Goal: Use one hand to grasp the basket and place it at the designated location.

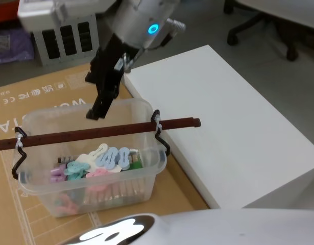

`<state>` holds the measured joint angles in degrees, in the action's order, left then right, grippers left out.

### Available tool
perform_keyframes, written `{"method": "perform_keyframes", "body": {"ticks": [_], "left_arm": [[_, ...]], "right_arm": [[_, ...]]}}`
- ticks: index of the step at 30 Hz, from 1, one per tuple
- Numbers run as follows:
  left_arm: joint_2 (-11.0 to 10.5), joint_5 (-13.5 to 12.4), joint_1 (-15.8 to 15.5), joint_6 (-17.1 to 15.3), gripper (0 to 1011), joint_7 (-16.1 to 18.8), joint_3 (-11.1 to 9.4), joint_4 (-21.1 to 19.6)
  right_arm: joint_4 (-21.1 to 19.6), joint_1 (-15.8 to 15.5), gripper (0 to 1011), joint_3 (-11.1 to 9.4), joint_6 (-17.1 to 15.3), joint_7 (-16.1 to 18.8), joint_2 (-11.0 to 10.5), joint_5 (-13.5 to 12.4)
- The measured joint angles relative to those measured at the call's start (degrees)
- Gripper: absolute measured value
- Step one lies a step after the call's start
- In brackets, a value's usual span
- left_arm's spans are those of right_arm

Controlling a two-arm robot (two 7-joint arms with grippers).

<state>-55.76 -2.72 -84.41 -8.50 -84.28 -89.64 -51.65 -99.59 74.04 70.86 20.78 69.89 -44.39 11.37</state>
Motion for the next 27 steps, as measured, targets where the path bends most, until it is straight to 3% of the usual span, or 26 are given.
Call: {"method": "perform_keyframes", "body": {"ticks": [7, 13, 20, 27], "left_arm": [[0.0, 0.0, 0.0, 0.0, 0, 0.0, 0.0, 0.0], [0.0, 0.0, 0.0, 0.0, 0, 0.0, 0.0, 0.0], [0.0, 0.0, 0.0, 0.0, 0, 0.0, 0.0, 0.0], [0.0, 0.0, 0.0, 0.0, 0, 0.0, 0.0, 0.0]], "right_arm": [[-1.9, 0.3, 1001, -3.6, 0.8, -0.6, -3.6, -3.0], [-3.0, 0.1, 1001, -5.3, 1.4, -0.7, -4.9, -3.9], [-3.2, -0.5, 1001, -5.9, 1.5, -0.5, -4.9, -3.8], [-2.0, -1.6, 1001, -5.2, 0.9, 0.2, -2.9, -1.5]]}}
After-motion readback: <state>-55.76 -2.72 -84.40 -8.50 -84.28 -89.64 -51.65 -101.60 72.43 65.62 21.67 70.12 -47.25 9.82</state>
